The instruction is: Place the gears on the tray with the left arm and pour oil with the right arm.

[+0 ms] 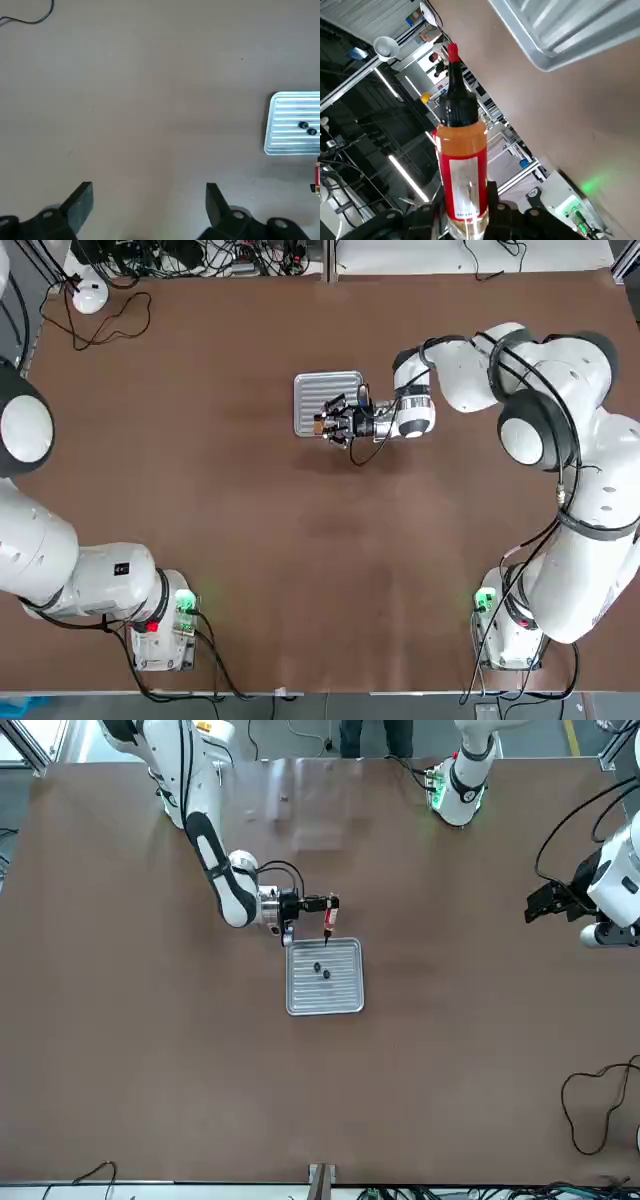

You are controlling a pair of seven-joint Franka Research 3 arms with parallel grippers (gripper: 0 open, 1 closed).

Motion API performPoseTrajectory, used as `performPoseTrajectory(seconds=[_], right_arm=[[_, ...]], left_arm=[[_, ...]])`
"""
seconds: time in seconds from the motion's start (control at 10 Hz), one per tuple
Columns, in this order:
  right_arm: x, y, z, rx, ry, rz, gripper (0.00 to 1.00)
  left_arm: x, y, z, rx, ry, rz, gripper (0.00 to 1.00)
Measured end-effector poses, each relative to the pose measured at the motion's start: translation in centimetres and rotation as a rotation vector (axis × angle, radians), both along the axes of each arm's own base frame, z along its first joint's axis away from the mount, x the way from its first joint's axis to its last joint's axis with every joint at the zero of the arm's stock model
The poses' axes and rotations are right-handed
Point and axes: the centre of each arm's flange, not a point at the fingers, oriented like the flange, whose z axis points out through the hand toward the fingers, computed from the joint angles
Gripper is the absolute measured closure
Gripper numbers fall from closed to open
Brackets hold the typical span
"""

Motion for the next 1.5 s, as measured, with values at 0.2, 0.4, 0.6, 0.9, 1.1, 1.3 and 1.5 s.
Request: performPoseTrajectory(seconds=[0.2, 0.4, 0.6, 0.9, 1.1, 1.3, 1.5], right_arm=[[0.8, 0.2, 0.6, 0.008, 0.065, -0.008, 0.66], [1.1, 0.1, 0.7, 0.010, 0.090, -0.012, 0.66], [1.2, 0.1, 0.7, 0.010, 0.090, -0.013, 0.66], [2.1, -0.9, 0.8, 0.000, 0.064, 0.005, 0.66], [4.8, -4.5, 1.6, 0.022, 0.003, 0.063, 0.66], [6.9, -7.7, 2.5, 0.026, -0.098, 0.075, 0.66], [7.0, -7.5, 3.1, 0.009, -0.212, 0.079, 0.66]], left_arm=[[0.0, 0.0, 0.0, 0.000, 0.000, 0.000, 0.01], [0.0, 0.0, 0.0, 0.000, 0.000, 0.000, 0.01], [0.0, 0.0, 0.0, 0.000, 0.000, 0.000, 0.01], [0.0, 0.0, 0.0, 0.000, 0.000, 0.000, 0.01], [0.0, 0.0, 0.0, 0.000, 0.000, 0.000, 0.01], [0.0, -0.1, 0.0, 0.000, 0.000, -0.001, 0.01], [0.0, -0.4, 0.0, 0.000, 0.000, -0.005, 0.01]])
